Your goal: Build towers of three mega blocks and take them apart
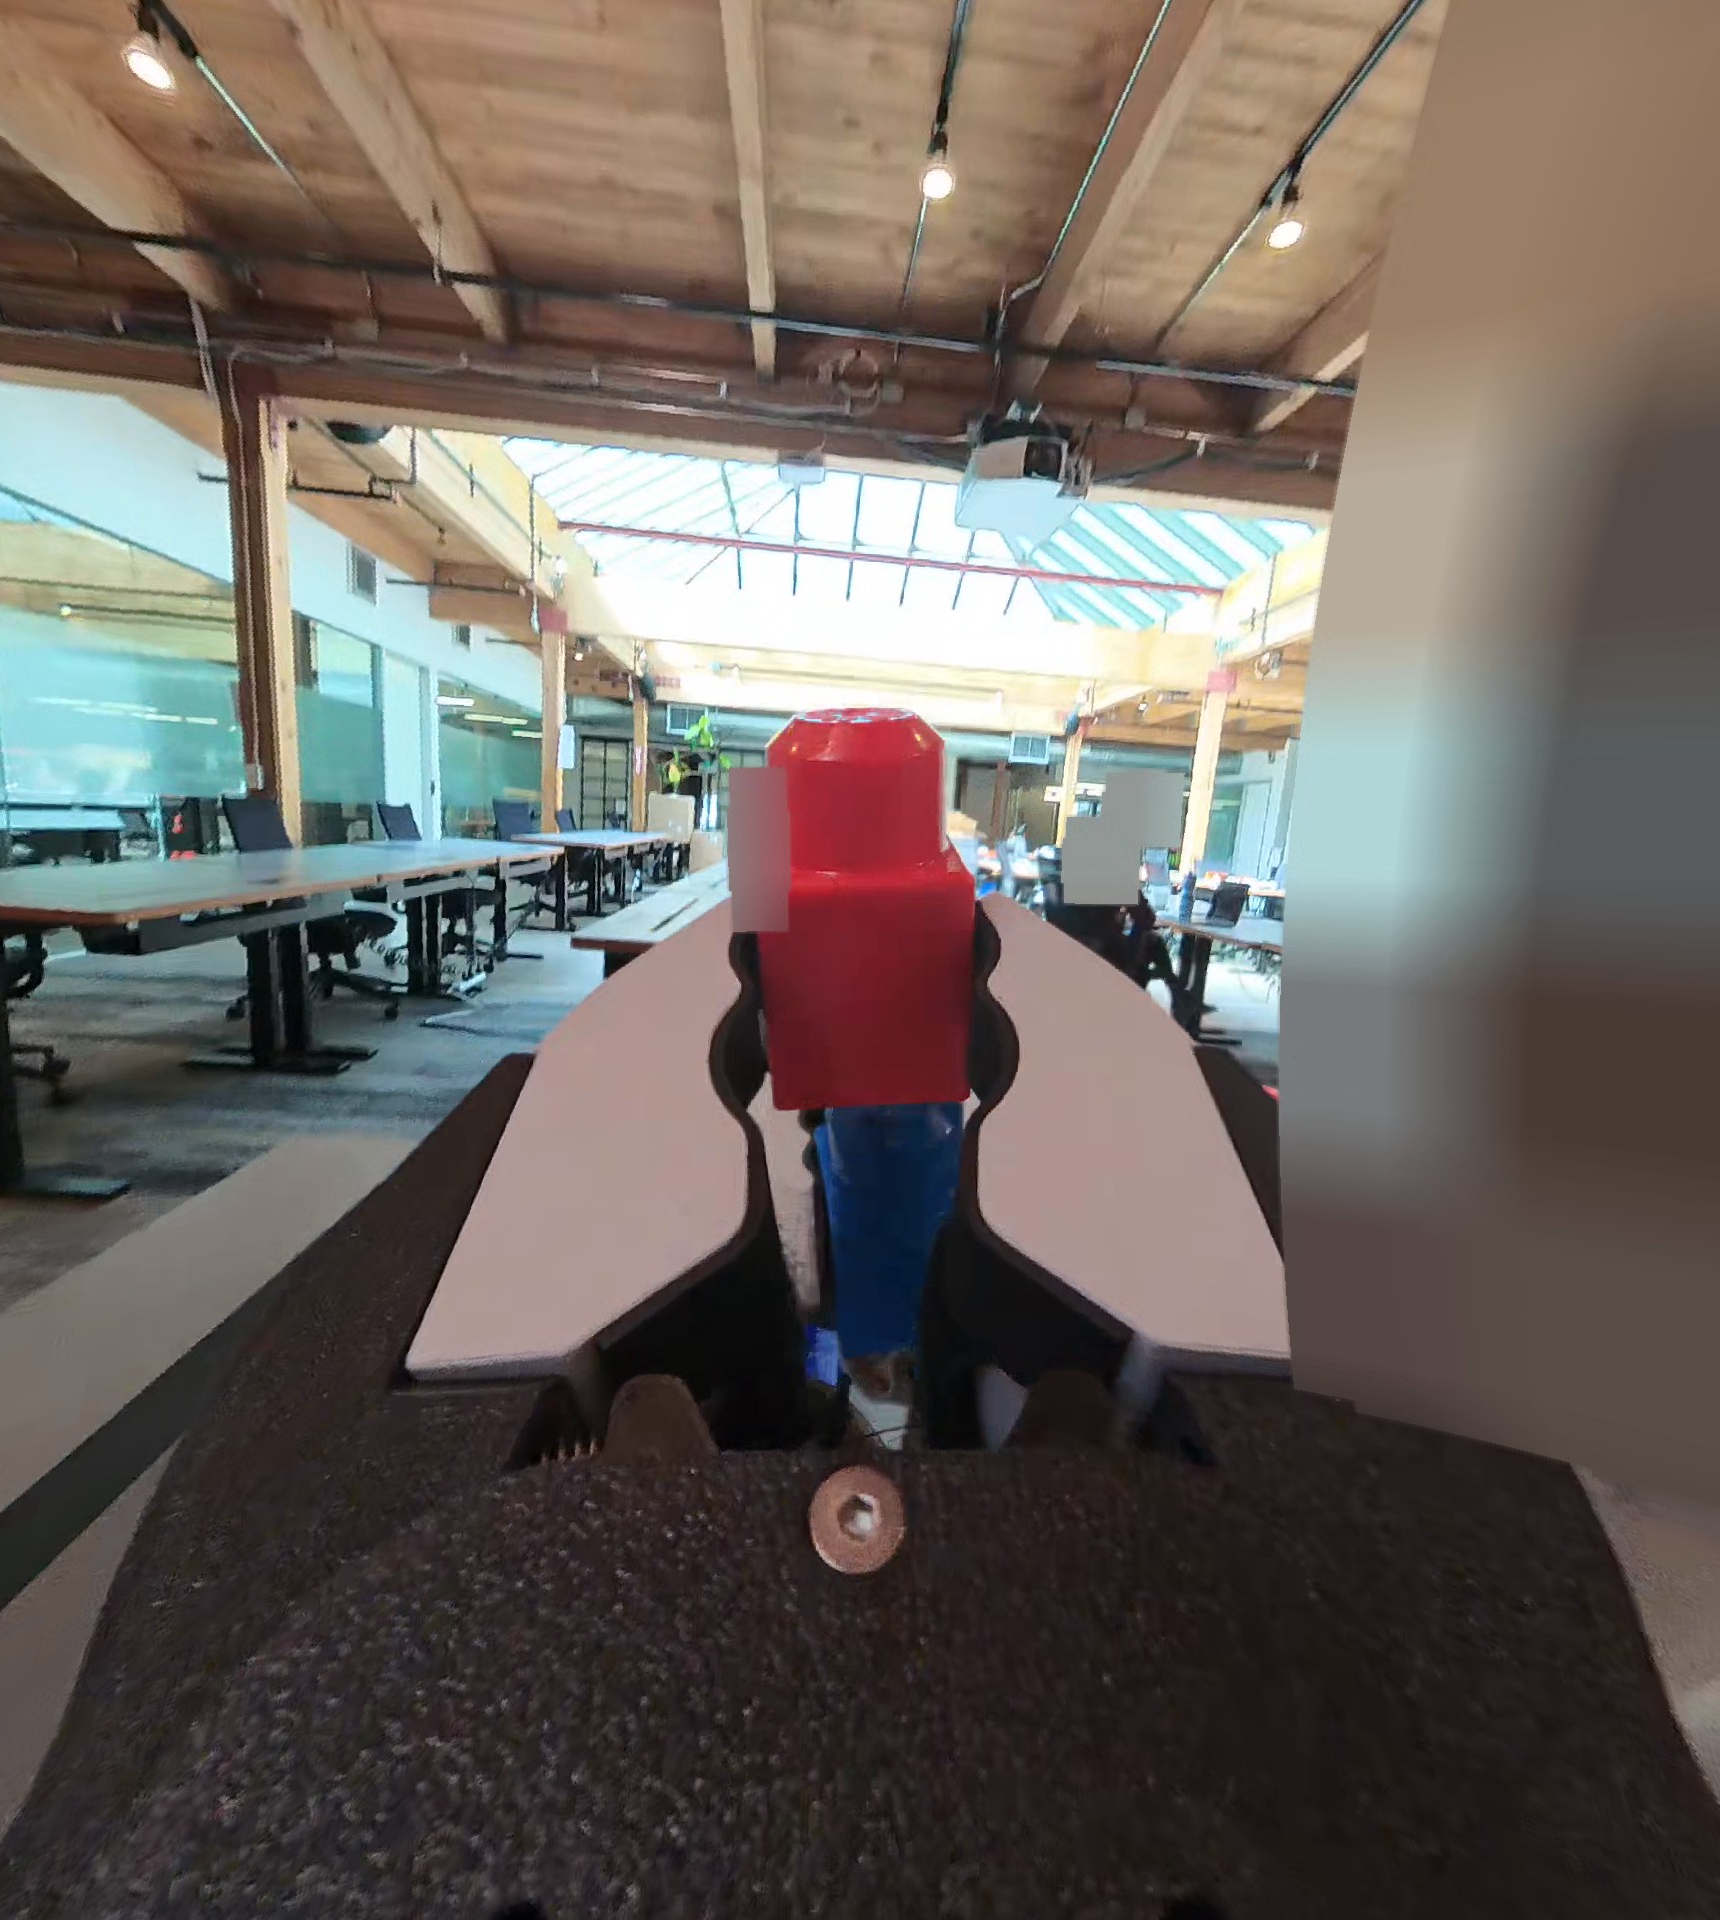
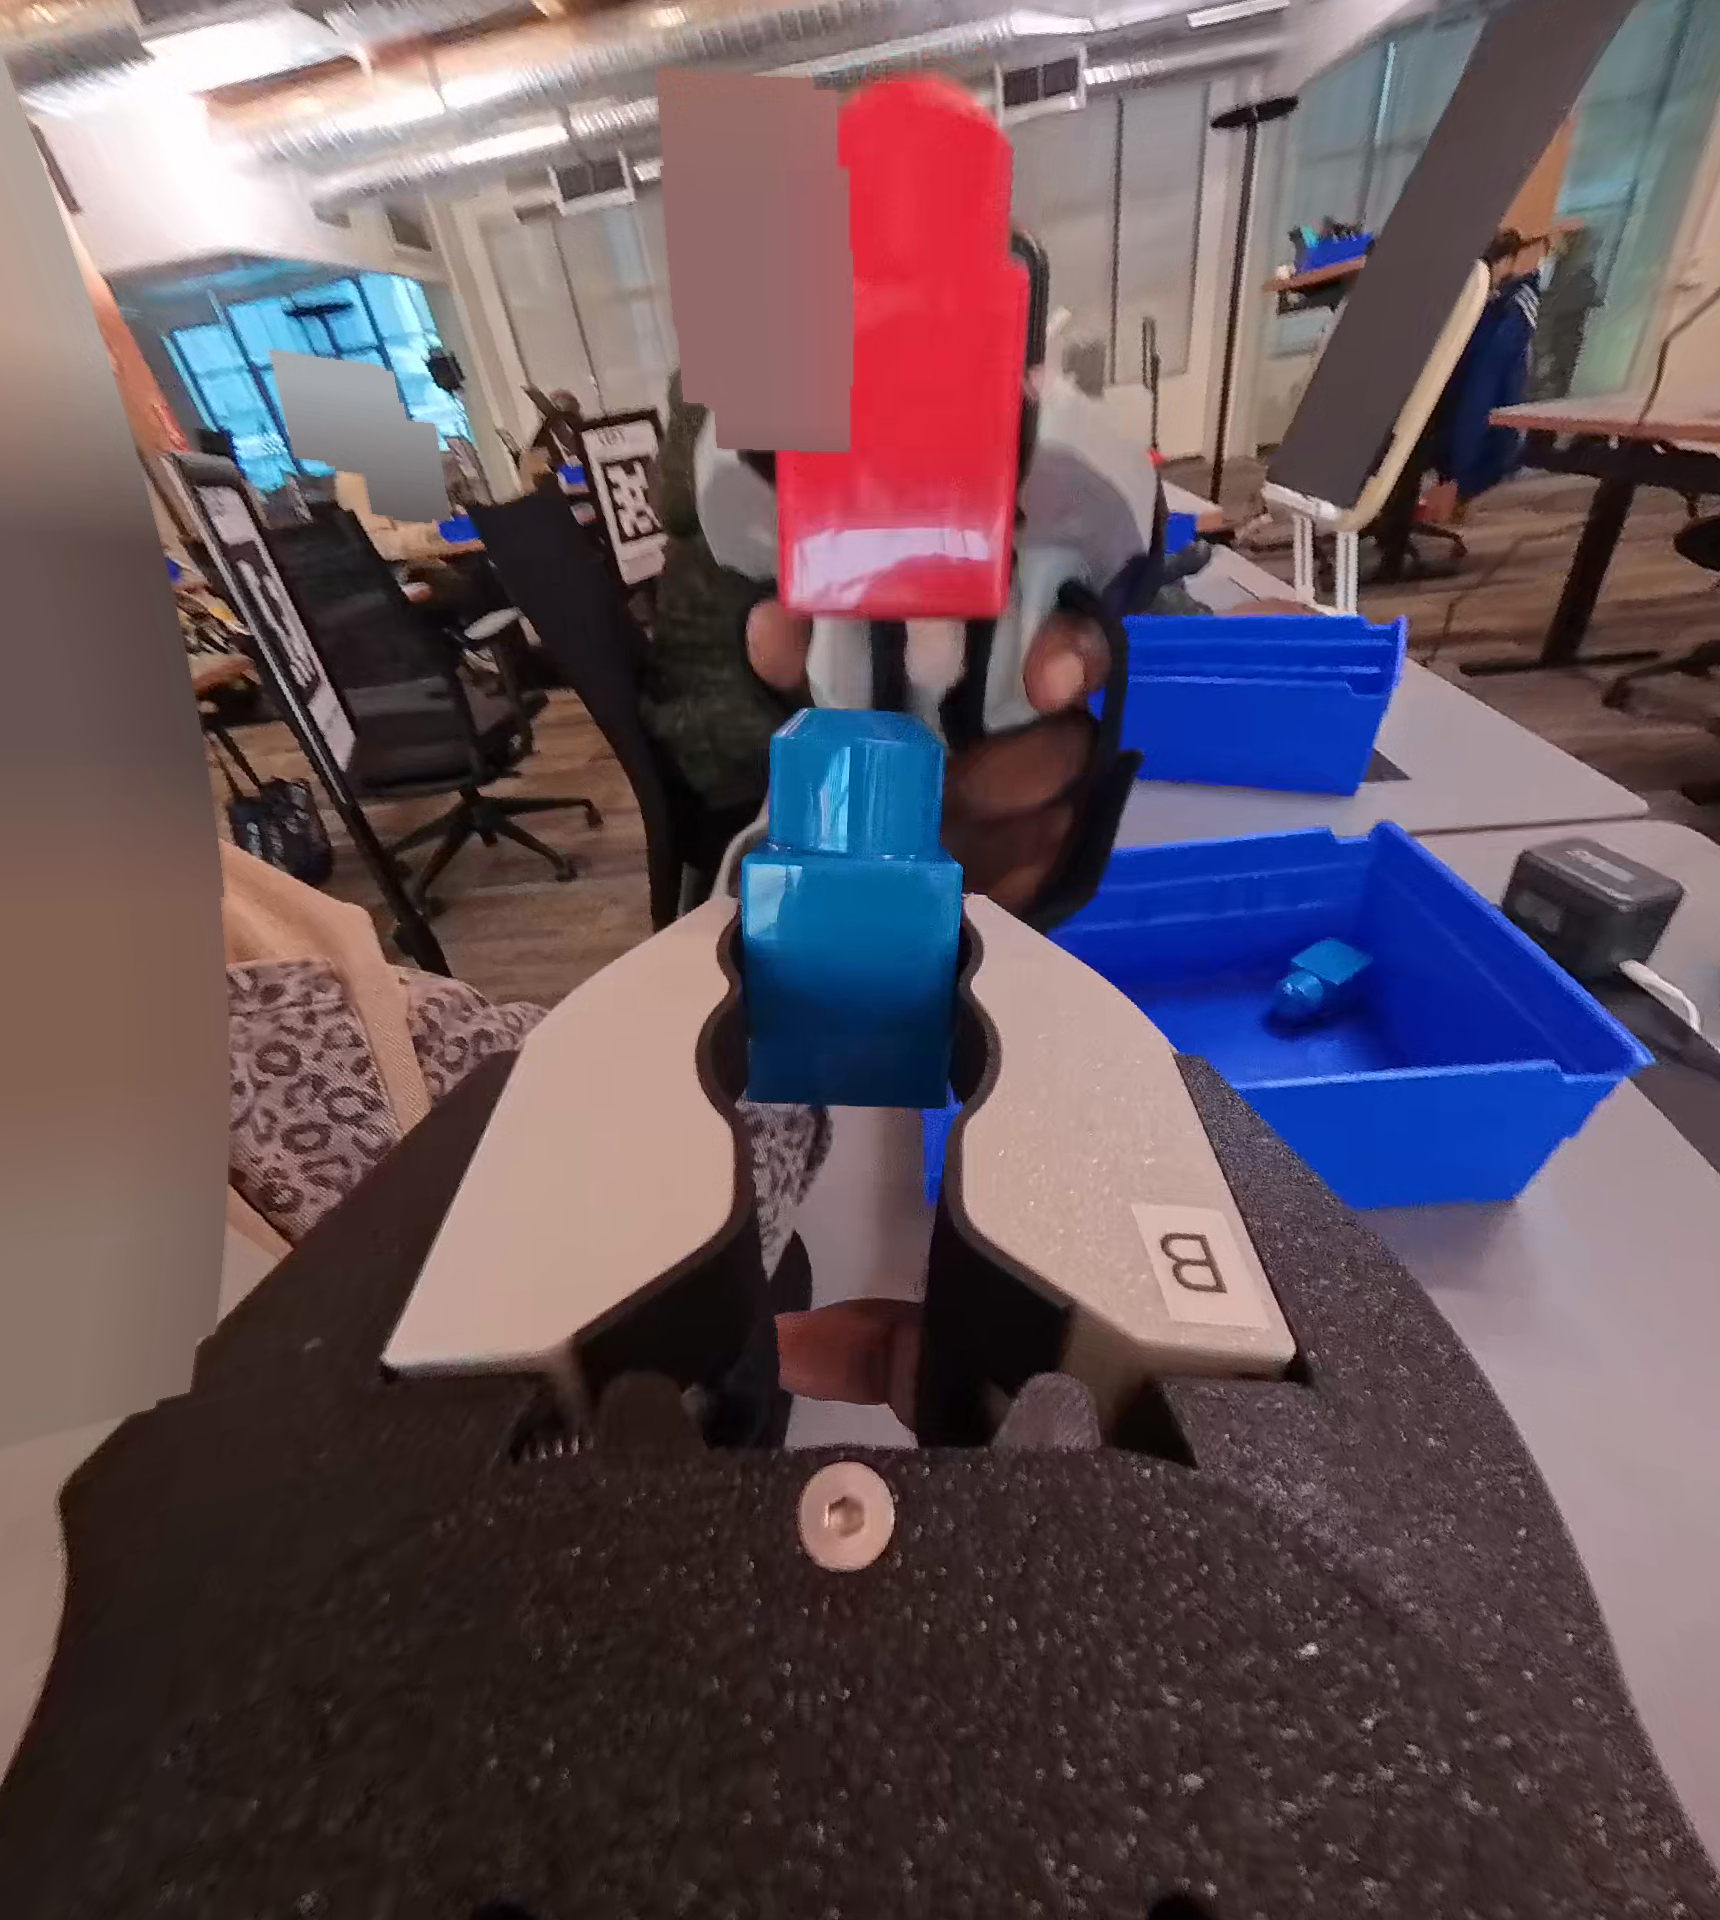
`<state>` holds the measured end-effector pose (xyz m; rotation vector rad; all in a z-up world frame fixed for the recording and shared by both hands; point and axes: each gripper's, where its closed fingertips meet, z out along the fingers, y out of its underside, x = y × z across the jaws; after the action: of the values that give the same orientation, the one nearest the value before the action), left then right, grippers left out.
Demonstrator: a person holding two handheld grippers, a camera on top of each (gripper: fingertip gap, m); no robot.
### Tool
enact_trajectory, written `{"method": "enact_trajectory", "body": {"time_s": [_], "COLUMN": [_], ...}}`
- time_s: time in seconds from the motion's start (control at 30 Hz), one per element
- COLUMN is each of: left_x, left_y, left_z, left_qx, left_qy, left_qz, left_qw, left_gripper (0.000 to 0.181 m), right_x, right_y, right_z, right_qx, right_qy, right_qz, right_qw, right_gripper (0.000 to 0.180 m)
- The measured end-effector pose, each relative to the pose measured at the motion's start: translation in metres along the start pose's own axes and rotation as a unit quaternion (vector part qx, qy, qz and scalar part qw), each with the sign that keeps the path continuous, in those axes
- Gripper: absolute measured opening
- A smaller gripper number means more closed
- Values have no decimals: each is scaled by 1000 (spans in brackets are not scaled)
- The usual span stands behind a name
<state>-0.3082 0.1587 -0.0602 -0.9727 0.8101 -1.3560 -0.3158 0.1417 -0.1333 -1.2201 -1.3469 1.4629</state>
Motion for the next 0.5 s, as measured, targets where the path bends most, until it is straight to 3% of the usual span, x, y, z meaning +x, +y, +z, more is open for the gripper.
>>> {"method": "enact_trajectory", "body": {"time_s": [0.03, 0.33, 0.5], "left_x": [-3, -7, -4], "left_y": [4, 11, 25], "left_z": [3, 17, 27], "left_qx": [-13, 1, -35], "left_qy": [-11, -14, -8], "left_qz": [4, -8, 8], "left_qw": [1000, 1000, 999], "left_gripper": [36, 36, 36], "right_x": [-1, 8, 10], "right_y": [-4, -14, -16], "right_z": [-2, -14, -18], "right_qx": [13, 53, 58], "right_qy": [-5, 24, 32], "right_qz": [0, -42, -50], "right_qw": [1000, 997, 997], "right_gripper": [35, 35, 35]}}
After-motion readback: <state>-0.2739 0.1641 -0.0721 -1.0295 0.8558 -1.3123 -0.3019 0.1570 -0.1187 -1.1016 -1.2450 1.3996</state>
